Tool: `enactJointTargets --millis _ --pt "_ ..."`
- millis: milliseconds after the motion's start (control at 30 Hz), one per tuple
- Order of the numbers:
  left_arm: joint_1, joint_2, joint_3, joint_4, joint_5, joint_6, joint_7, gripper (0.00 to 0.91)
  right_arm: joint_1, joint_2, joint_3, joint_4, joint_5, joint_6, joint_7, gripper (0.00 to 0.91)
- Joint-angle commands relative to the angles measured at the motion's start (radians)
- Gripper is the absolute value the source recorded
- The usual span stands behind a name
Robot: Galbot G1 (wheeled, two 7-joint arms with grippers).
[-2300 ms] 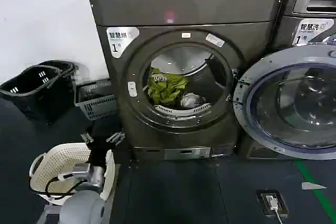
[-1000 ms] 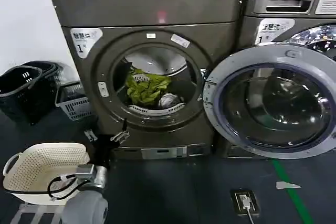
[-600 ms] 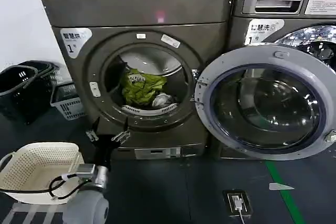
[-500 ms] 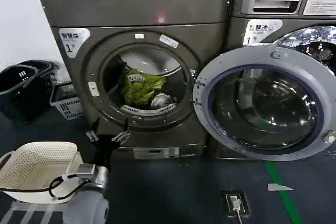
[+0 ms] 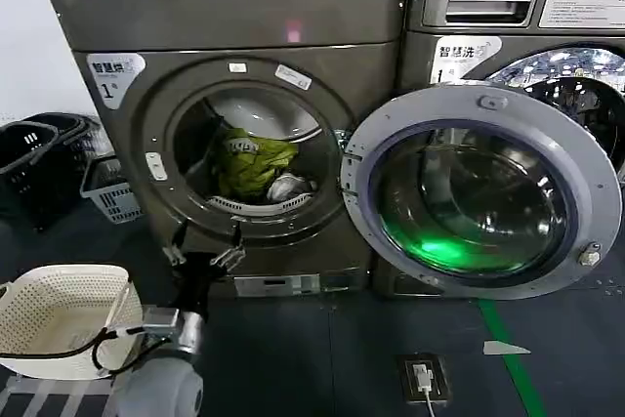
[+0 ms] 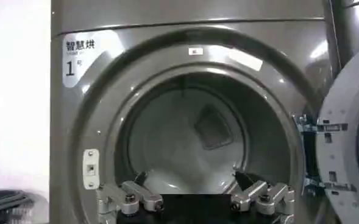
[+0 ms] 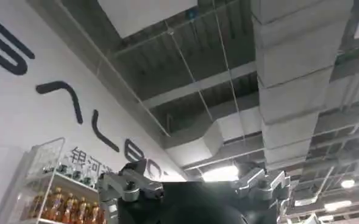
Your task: Grasp the clothes from the dryer.
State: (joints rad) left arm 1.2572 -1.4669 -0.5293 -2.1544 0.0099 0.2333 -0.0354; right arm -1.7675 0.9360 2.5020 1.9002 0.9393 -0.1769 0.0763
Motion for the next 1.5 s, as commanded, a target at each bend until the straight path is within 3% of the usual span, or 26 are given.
enactJointTargets --millis 33,233,1500 --pt "0.003 0.004 0.002 -0.004 -0.004 -0.007 0.009 0.907 -0.004 0.001 0.008 0.004 0.018 0.009 0.002 0.907" --pt "-0.009 0.006 0.005 0.003 -0.008 -0.017 0.018 0.907 -0.016 0.002 0.023 0.009 0.038 0.036 -0.009 0.907" --pt "-0.013 0.002 0.002 0.004 -0.009 -0.020 0.027 0.907 -0.033 0.018 0.057 0.031 0.031 0.033 -0.043 0.907"
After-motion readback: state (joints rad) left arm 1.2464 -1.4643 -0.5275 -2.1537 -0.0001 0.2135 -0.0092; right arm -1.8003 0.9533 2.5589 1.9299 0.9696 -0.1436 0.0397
